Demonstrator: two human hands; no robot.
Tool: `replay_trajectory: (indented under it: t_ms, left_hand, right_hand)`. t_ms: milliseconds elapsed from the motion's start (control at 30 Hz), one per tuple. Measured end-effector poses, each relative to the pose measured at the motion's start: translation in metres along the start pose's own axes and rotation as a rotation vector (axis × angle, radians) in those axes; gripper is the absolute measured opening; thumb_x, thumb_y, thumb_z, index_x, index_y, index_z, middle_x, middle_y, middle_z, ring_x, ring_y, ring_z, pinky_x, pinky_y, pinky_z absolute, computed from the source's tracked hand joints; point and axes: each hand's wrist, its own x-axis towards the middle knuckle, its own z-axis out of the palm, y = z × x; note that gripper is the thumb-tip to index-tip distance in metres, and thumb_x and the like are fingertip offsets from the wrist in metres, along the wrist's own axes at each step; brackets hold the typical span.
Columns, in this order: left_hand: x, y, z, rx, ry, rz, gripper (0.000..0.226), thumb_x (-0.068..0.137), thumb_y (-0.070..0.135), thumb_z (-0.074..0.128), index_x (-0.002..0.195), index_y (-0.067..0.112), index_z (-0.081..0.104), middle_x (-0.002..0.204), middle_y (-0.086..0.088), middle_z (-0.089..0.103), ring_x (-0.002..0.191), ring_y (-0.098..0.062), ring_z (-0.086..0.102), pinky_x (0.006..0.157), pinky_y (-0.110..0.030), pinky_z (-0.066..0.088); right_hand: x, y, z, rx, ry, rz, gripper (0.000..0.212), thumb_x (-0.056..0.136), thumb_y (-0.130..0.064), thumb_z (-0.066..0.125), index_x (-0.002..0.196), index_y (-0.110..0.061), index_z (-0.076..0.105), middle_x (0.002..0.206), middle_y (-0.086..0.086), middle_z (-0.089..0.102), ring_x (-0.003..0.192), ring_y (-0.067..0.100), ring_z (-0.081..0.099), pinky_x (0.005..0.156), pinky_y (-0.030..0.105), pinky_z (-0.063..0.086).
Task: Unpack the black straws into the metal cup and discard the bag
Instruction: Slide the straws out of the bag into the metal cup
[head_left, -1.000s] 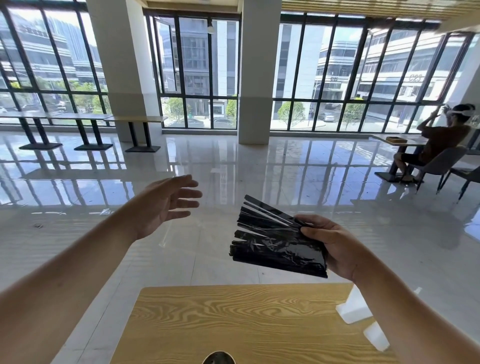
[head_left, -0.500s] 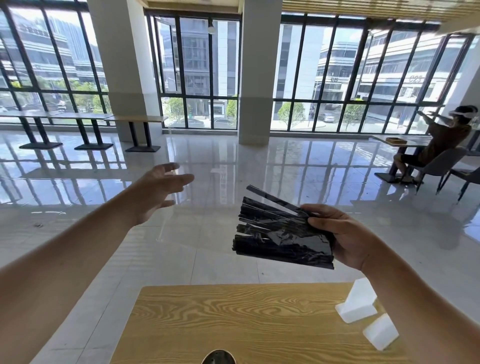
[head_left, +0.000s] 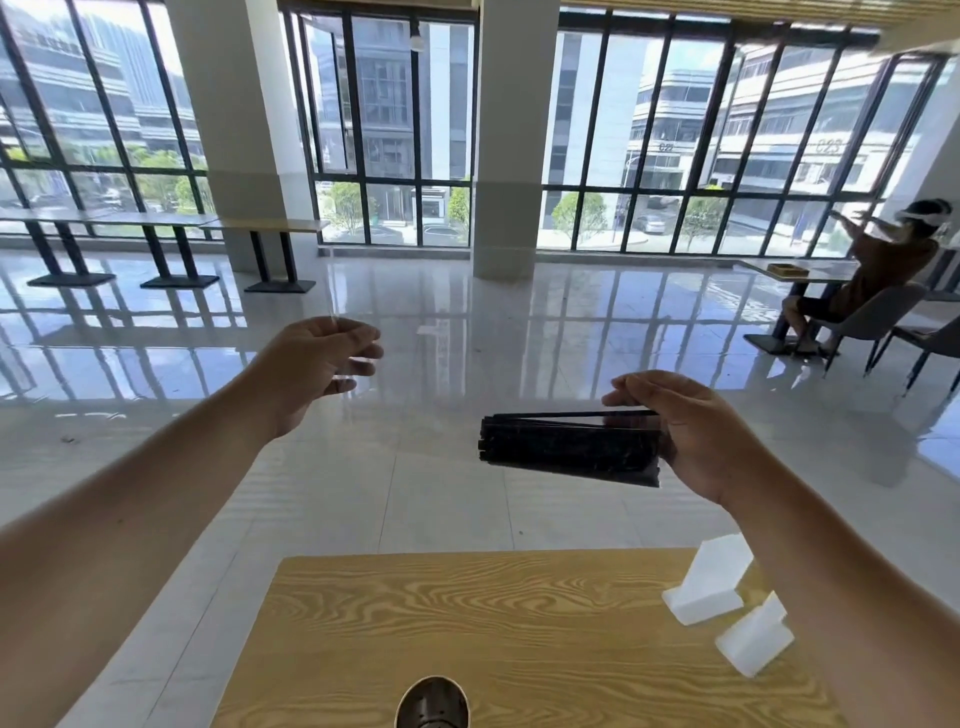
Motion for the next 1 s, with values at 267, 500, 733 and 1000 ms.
replay_trajectory:
  t_ms: [267,500,733,1000]
  left_hand:
    - [-0.020,-0.051,0.011,0.026,-0.040,-0.112,0.018,0.107,0.029,0.061,0.103,0.020,0.076,0.087,0.009,0.082,0.082,-0.013,0.074,0.082,-0.034,0.054]
    - [-0.040,-0.112,0.029,0.155,0.153,-0.130,0.039,0.087,0.033,0.087,0.106,0.015,0.058,0.083,0.002,0.052,0.069,-0.015,0.050,0.062,-0.031,0.043]
    - [-0.058,-0.161,0.046,0.154,0.175,-0.139,0.043,0.081,0.039,0.091,0.074,0.016,0.055,0.063,-0.005,0.059,0.050,-0.011,0.059,0.057,-0.031,0.048]
    - [-0.076,-0.203,0.060,-0.192,-0.035,-0.359,0.041,0.098,0.053,0.061,0.093,0.013,0.070,0.096,-0.008,0.084,0.086,-0.017,0.082,0.083,-0.035,0.058]
  right_hand:
    - [-0.021,0.034,-0.001,-0.056,0.019,0.040,0.021,0.088,-0.022,0.069,0.099,-0.006,0.075,0.089,0.011,0.080,0.077,0.028,0.077,0.066,0.030,0.063]
    - [-0.043,0.082,-0.003,-0.005,0.032,0.161,0.016,0.086,-0.021,0.069,0.094,-0.009,0.075,0.090,0.011,0.081,0.076,0.029,0.079,0.065,0.033,0.064]
    - [-0.057,0.120,-0.003,-0.021,0.048,0.247,0.014,0.086,-0.023,0.070,0.089,-0.013,0.079,0.092,0.012,0.081,0.081,0.025,0.078,0.068,0.032,0.063]
    - [-0.072,0.146,-0.008,-0.055,0.043,0.304,0.017,0.089,-0.025,0.068,0.096,-0.011,0.075,0.095,0.011,0.080,0.085,0.032,0.076,0.083,0.042,0.063]
